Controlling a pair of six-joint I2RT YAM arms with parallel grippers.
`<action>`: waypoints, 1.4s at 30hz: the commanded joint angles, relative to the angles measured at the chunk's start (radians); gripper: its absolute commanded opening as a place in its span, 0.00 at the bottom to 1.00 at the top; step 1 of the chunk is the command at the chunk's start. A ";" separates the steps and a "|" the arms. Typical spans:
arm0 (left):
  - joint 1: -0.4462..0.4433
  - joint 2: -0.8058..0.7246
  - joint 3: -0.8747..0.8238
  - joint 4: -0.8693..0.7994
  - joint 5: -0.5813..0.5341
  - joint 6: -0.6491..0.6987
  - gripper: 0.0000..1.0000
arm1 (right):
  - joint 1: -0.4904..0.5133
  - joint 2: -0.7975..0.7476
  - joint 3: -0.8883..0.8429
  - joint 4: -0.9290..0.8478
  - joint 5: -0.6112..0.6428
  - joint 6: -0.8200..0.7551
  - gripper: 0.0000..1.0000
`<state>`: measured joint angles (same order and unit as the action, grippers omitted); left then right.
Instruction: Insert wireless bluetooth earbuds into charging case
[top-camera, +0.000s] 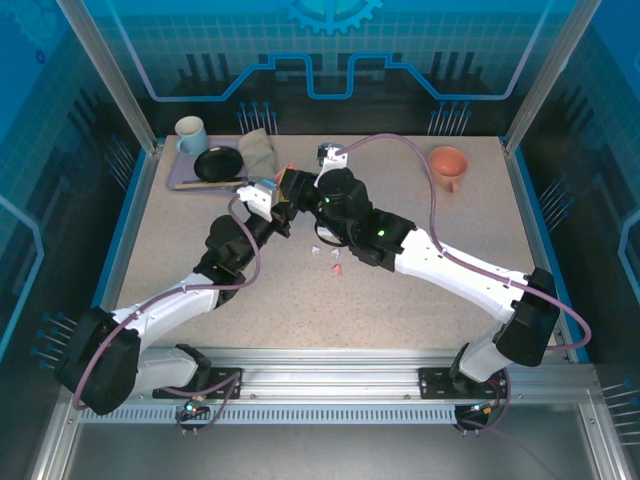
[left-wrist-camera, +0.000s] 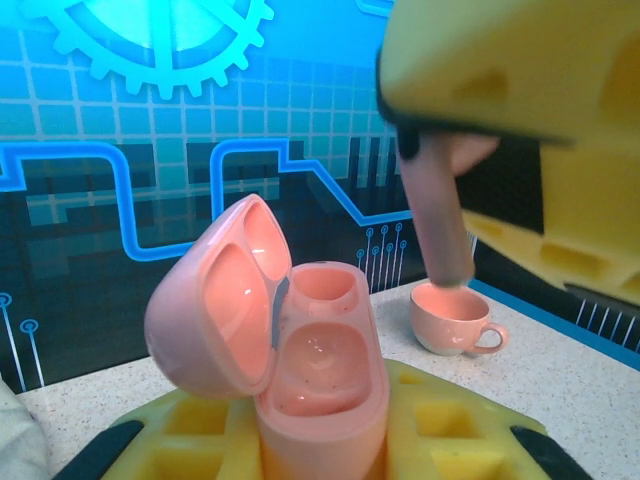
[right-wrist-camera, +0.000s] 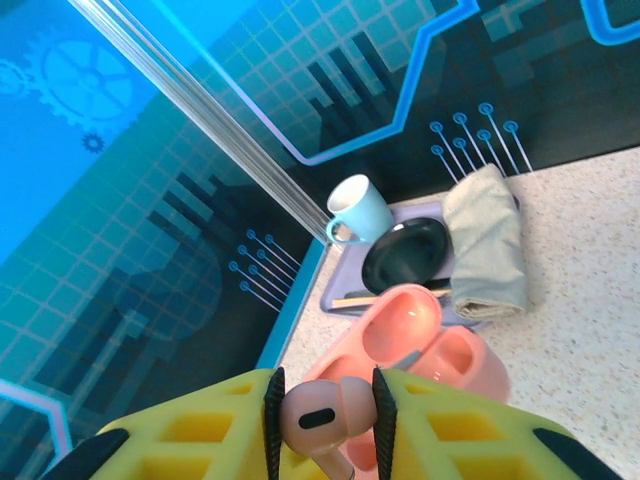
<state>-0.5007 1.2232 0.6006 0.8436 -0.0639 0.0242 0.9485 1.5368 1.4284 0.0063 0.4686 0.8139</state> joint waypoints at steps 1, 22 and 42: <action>-0.010 0.001 0.044 0.041 -0.016 -0.016 0.00 | 0.015 0.020 0.010 0.061 0.031 -0.015 0.31; -0.023 0.006 0.056 0.050 -0.003 -0.019 0.00 | -0.019 0.072 0.015 0.044 -0.014 0.028 0.31; -0.024 0.016 0.060 0.057 0.016 -0.019 0.00 | -0.055 0.088 -0.014 0.072 -0.048 0.135 0.28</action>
<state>-0.5098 1.2430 0.6201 0.8352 -0.0971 0.0048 0.9150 1.6070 1.4284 0.0467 0.4320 0.8825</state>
